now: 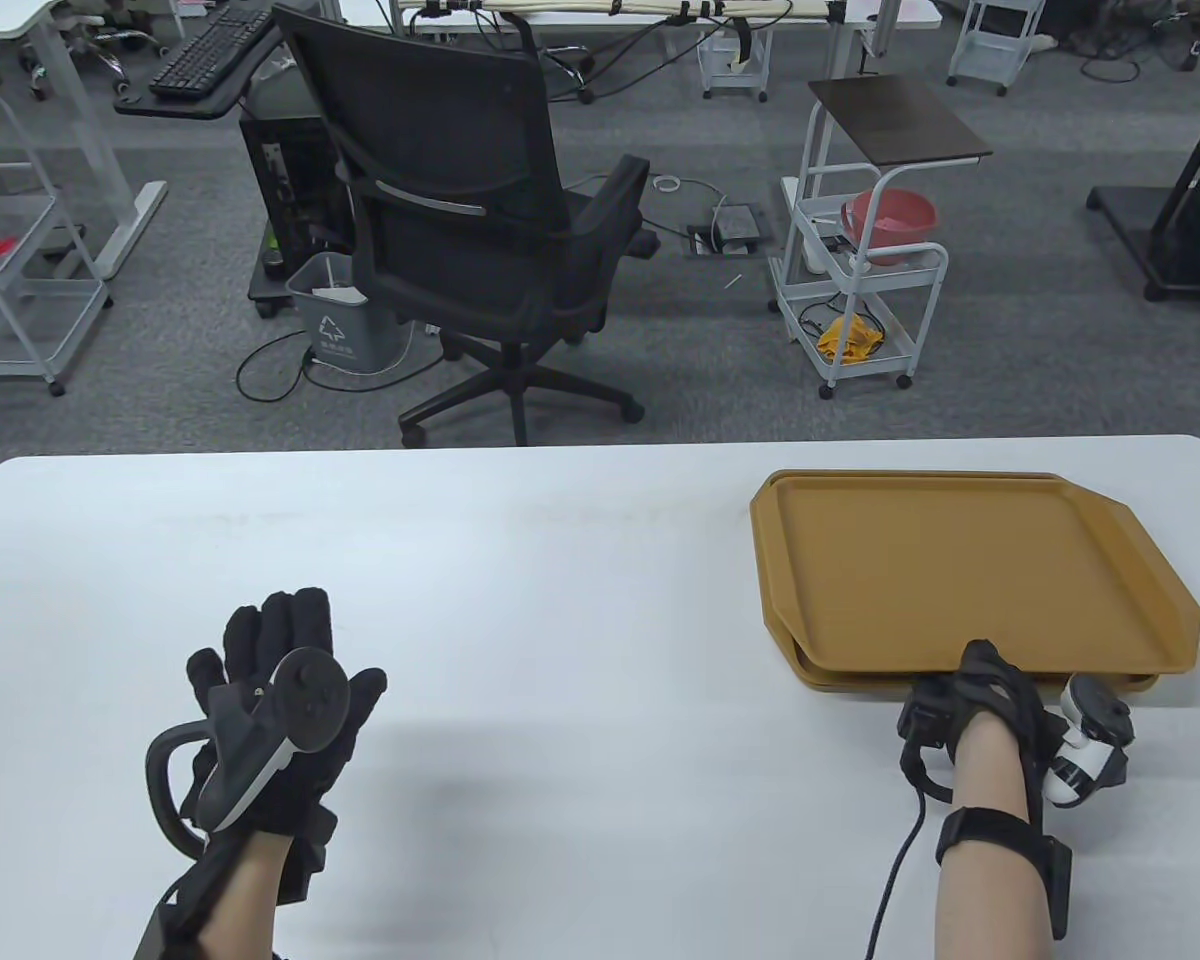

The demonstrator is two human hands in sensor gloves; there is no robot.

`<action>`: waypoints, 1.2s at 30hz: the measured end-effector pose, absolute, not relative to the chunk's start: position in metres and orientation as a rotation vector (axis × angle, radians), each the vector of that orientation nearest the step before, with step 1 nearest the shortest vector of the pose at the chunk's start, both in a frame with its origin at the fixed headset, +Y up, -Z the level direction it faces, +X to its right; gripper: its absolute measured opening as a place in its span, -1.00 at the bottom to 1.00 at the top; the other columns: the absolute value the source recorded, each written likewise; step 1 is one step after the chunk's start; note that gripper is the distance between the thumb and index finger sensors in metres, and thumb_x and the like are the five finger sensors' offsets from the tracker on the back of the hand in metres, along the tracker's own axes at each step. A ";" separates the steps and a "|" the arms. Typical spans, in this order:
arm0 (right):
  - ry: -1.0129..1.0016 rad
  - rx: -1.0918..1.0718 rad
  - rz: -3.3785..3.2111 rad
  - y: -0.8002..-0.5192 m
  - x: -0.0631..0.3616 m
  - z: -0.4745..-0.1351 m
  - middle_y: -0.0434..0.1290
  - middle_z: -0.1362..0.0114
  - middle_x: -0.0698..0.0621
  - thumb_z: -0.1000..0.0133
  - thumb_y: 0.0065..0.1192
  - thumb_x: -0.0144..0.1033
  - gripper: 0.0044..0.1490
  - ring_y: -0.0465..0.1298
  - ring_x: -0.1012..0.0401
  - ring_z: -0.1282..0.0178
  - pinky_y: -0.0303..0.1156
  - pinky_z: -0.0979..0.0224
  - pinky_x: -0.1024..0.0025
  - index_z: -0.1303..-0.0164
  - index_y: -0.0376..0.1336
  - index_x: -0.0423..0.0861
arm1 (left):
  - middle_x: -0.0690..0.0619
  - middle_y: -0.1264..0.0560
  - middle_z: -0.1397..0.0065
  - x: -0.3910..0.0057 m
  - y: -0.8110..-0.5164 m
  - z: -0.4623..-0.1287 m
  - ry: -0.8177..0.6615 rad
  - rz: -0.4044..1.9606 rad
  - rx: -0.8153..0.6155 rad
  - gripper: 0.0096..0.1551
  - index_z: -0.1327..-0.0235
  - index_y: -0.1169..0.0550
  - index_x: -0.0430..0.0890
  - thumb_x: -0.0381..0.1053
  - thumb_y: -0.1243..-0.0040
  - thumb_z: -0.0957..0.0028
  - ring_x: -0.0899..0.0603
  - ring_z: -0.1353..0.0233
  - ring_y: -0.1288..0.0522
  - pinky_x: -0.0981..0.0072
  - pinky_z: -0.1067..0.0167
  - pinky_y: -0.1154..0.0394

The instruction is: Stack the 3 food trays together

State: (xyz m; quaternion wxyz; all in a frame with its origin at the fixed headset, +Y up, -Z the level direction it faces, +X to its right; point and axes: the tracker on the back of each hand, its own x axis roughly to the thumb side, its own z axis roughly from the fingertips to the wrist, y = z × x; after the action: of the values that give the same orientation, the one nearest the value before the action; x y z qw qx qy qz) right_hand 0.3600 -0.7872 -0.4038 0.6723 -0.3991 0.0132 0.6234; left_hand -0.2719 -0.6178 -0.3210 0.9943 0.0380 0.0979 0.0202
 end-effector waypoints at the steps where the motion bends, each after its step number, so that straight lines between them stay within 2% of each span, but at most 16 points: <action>1: 0.049 -0.915 1.447 -0.786 0.361 -0.403 0.40 -0.41 -0.15 -0.37 -0.07 -0.05 -0.23 0.65 0.15 -0.28 0.61 -0.32 0.37 -0.55 -0.11 -0.30 | 0.07 0.07 -0.83 -0.272 -0.618 -0.321 0.195 0.039 0.074 0.07 -0.68 0.14 0.17 0.51 0.12 0.02 -0.29 -0.83 0.03 -0.39 -0.63 0.05; 6: 0.122 -1.048 1.765 -0.772 0.365 -0.405 0.46 -0.31 -0.08 -0.33 -0.05 0.11 -0.18 0.68 0.19 -0.15 0.61 -0.23 0.39 -0.54 -0.04 -0.25 | 0.07 0.08 -0.83 -0.271 -0.618 -0.321 0.193 0.035 0.063 0.07 -0.68 0.15 0.17 0.51 0.12 0.01 -0.29 -0.83 0.03 -0.39 -0.63 0.05; 12: 0.207 -1.145 2.020 -0.768 0.366 -0.406 0.51 -0.24 -0.11 -0.27 -0.03 0.25 -0.10 0.69 0.19 -0.06 0.61 -0.15 0.35 -0.50 0.06 -0.26 | 0.07 0.08 -0.83 -0.271 -0.619 -0.322 0.193 0.036 0.056 0.06 -0.68 0.15 0.18 0.51 0.13 0.01 -0.29 -0.83 0.03 -0.39 -0.63 0.05; 15: 0.230 -1.214 2.133 -0.768 0.366 -0.408 0.52 -0.20 -0.01 -0.28 -0.02 0.20 -0.20 0.69 0.29 0.00 0.60 -0.14 0.42 -0.48 0.10 -0.19 | 0.07 0.08 -0.84 -0.269 -0.622 -0.324 0.191 0.030 0.045 0.06 -0.68 0.15 0.18 0.51 0.13 0.01 -0.29 -0.83 0.03 -0.39 -0.63 0.05; 19: 0.246 -1.200 2.281 -0.758 0.358 -0.414 0.52 -0.23 -0.04 -0.30 0.04 0.08 -0.32 0.67 0.22 -0.04 0.57 -0.18 0.34 -0.48 0.12 -0.12 | 0.07 0.08 -0.84 -0.267 -0.623 -0.324 0.189 0.018 0.035 0.06 -0.68 0.16 0.19 0.52 0.13 0.01 -0.29 -0.83 0.03 -0.39 -0.63 0.05; 23: 0.210 -1.174 2.543 -0.740 0.340 -0.420 0.43 -0.39 -0.04 -0.29 0.09 0.06 -0.31 0.61 0.16 -0.22 0.49 -0.35 0.27 -0.58 0.05 0.04 | 0.07 0.08 -0.84 -0.267 -0.623 -0.324 0.188 0.018 0.037 0.06 -0.68 0.16 0.19 0.51 0.13 0.01 -0.29 -0.83 0.03 -0.39 -0.63 0.05; 25: 0.252 -1.063 2.660 -0.732 0.329 -0.423 0.28 -0.58 -0.02 -0.29 0.12 0.05 -0.28 0.47 0.08 -0.47 0.35 -0.58 0.15 -0.64 -0.01 0.18 | 0.07 0.09 -0.84 -0.267 -0.623 -0.325 0.187 0.016 0.037 0.06 -0.68 0.16 0.19 0.51 0.13 0.01 -0.29 -0.83 0.03 -0.39 -0.63 0.05; 28: 0.232 -0.978 2.833 -0.725 0.319 -0.426 0.14 -0.72 0.03 -0.27 0.16 0.00 -0.26 0.26 0.04 -0.71 0.12 -0.78 0.00 -0.64 -0.03 0.26 | 0.07 0.08 -0.84 -0.266 -0.624 -0.324 0.184 0.010 0.031 0.06 -0.68 0.15 0.19 0.52 0.13 0.01 -0.28 -0.83 0.03 -0.39 -0.63 0.05; 33: 0.332 -0.885 2.961 -0.732 0.318 -0.432 -0.03 -0.79 0.12 -0.26 0.22 -0.12 -0.25 0.07 0.09 -0.84 -0.06 -0.89 0.05 -0.58 -0.06 0.37 | 0.07 0.09 -0.84 -0.265 -0.624 -0.325 0.182 0.006 0.027 0.06 -0.68 0.15 0.19 0.51 0.13 0.01 -0.28 -0.83 0.03 -0.39 -0.63 0.05; 36: 0.418 -0.765 2.948 -0.746 0.322 -0.436 -0.03 -0.78 0.22 -0.24 0.25 -0.18 -0.27 0.00 0.16 -0.87 -0.14 -0.91 0.10 -0.51 -0.03 0.44 | 0.08 0.09 -0.84 -0.263 -0.627 -0.327 0.177 -0.002 0.014 0.06 -0.68 0.15 0.20 0.52 0.13 0.01 -0.28 -0.83 0.03 -0.39 -0.63 0.05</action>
State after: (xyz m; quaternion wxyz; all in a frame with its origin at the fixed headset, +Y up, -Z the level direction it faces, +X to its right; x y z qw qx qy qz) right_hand 0.3221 -0.7458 -0.4358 0.0335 -0.2487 0.1360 0.9584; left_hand -0.2634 -0.6267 -0.3266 0.9961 0.0072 0.0884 -0.0009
